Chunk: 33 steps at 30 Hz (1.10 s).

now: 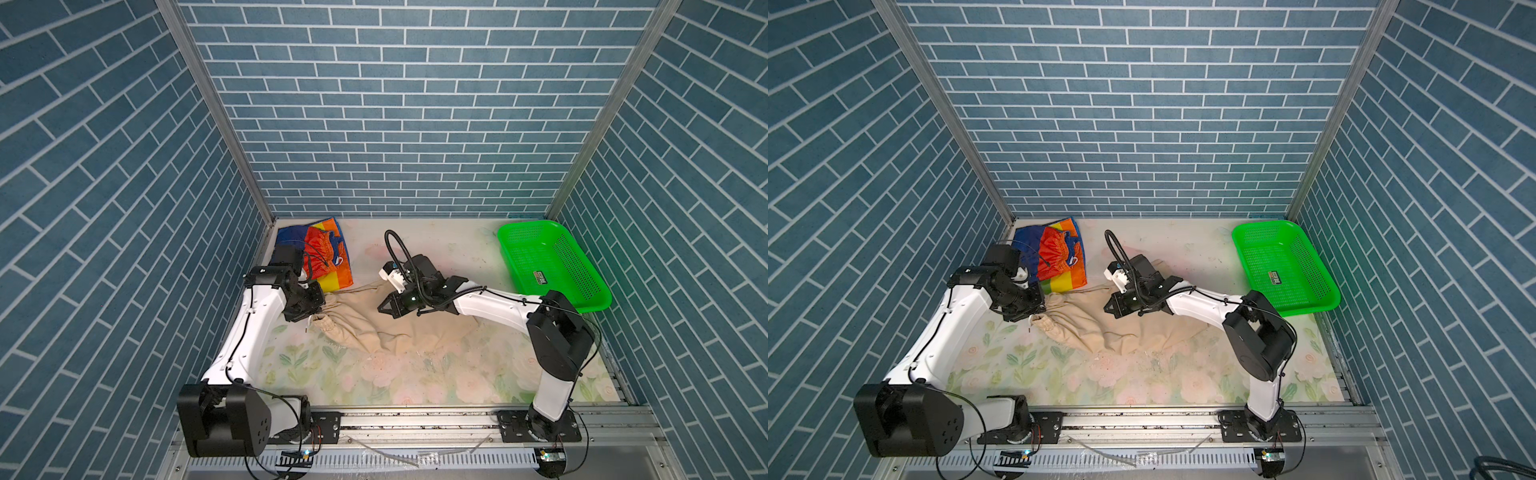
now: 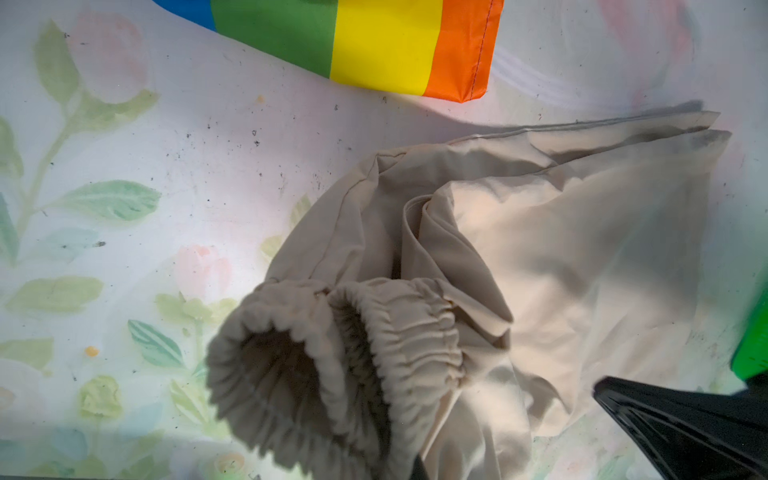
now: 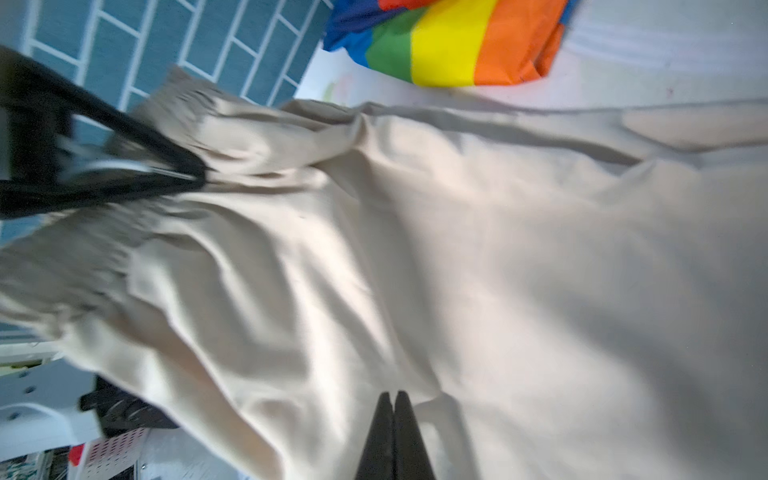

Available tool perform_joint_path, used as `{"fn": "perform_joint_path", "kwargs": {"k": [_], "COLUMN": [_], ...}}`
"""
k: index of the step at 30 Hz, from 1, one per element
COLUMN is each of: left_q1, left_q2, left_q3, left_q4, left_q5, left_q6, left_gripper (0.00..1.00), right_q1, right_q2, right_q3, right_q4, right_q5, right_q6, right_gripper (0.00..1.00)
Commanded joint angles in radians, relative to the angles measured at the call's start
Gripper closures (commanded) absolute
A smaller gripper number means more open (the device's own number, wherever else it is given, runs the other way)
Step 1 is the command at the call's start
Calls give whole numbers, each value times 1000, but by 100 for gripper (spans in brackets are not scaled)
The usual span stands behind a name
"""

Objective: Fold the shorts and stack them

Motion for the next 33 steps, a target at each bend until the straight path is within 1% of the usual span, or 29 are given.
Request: {"fn": "perform_joint_path", "kwargs": {"k": [1,4,6,10,14,18,20,22,26,28,29,33], "left_q1": [4,4,4,3,0,-12,-30,-65,-169,-206,-222,-286], "left_q2": [-5,-3,6,20,30,41,54,77,133,160,173,226], "left_q3": [-11,-11,-4,11,25,46,69,105,208,257,280,367], "left_q4": [-31,-29,-29,-33,-40,-58,-78,-113,-196,-233,-252,-318], "left_q5": [-34,-37,-37,-39,-40,-52,-78,-129,-241,-279,-295,-375], "left_q6": [24,22,22,23,22,27,33,39,52,55,55,58], "left_gripper": [96,95,95,95,95,94,93,93,94,96,95,96], "right_q1": [15,34,52,95,118,117,108,80,-56,-124,-156,-264], "right_q2": [37,87,134,238,340,348,321,264,89,-5,-50,-176], "right_q3": [-6,26,76,174,246,260,249,200,-3,-103,-148,-303], "right_q4": [-38,-113,-197,-312,-330,-321,-322,-282,-81,-34,-42,-165], "right_q5": [-88,-112,-142,-175,-211,-201,-173,-155,-173,-158,-136,-13], "right_q6": [19,-10,-50,-107,-92,-93,-114,-110,23,68,74,87], "right_gripper": [100,100,100,100,100,100,100,100,100,100,100,100]}}
